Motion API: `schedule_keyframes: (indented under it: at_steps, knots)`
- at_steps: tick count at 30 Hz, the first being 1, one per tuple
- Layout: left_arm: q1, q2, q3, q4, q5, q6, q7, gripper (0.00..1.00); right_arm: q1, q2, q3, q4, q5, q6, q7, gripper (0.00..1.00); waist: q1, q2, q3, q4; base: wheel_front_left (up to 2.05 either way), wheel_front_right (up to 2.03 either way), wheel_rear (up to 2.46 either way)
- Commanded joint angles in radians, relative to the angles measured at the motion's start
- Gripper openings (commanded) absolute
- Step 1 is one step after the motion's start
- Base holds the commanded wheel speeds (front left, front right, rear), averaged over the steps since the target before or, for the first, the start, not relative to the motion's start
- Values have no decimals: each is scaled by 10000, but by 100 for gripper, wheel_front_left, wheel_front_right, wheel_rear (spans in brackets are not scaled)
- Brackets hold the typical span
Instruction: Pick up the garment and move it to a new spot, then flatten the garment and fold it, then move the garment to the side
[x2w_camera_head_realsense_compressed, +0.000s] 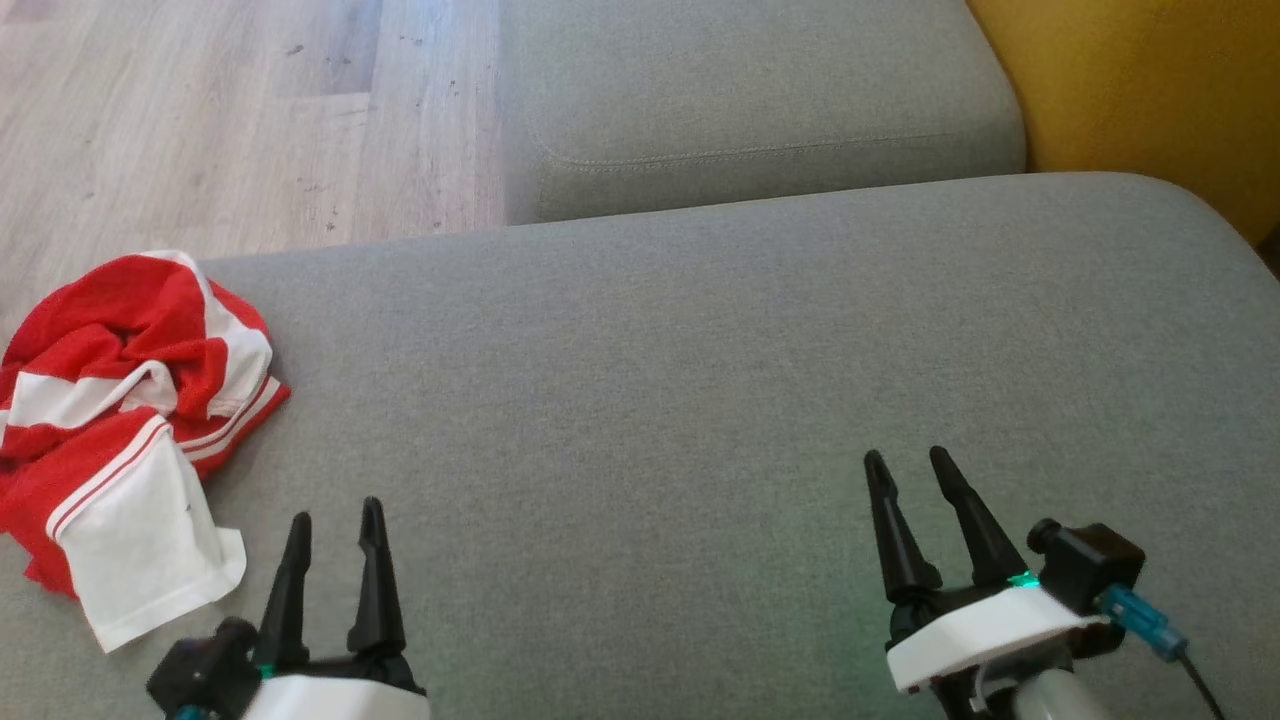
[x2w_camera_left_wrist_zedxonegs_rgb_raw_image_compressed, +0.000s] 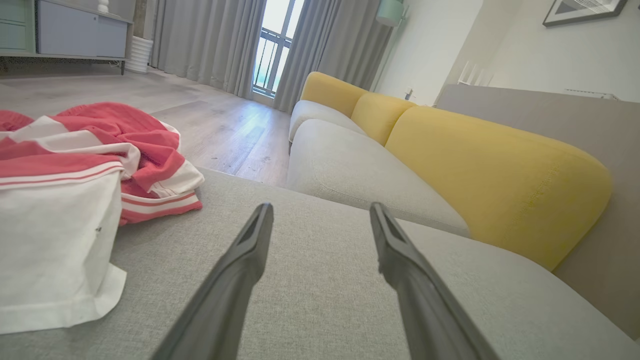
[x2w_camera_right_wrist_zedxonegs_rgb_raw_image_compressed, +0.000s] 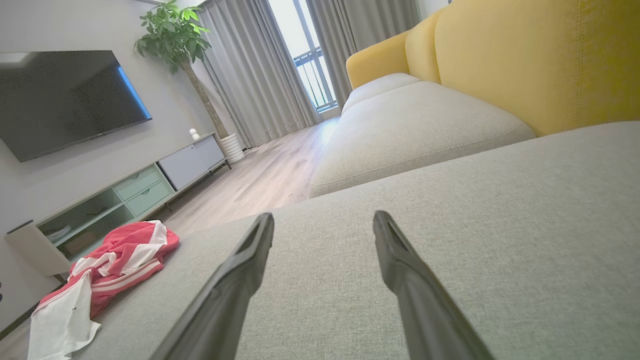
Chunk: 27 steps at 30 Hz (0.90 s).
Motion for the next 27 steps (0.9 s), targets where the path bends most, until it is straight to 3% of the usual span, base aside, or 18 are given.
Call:
schedule_keyframes:
  at_steps: [1,27]
  knots:
    - [-232,64,161,-357,339,-28,-151,100,-228,-60,292,-404,-349,62,-174,100,0,0,0,4,0,0,0]
    - [-90,77,344,120,2664,301,-923,100,-114,-69,424,-258,-3012,79,-940,100,0,0,35,19,0,0,0]
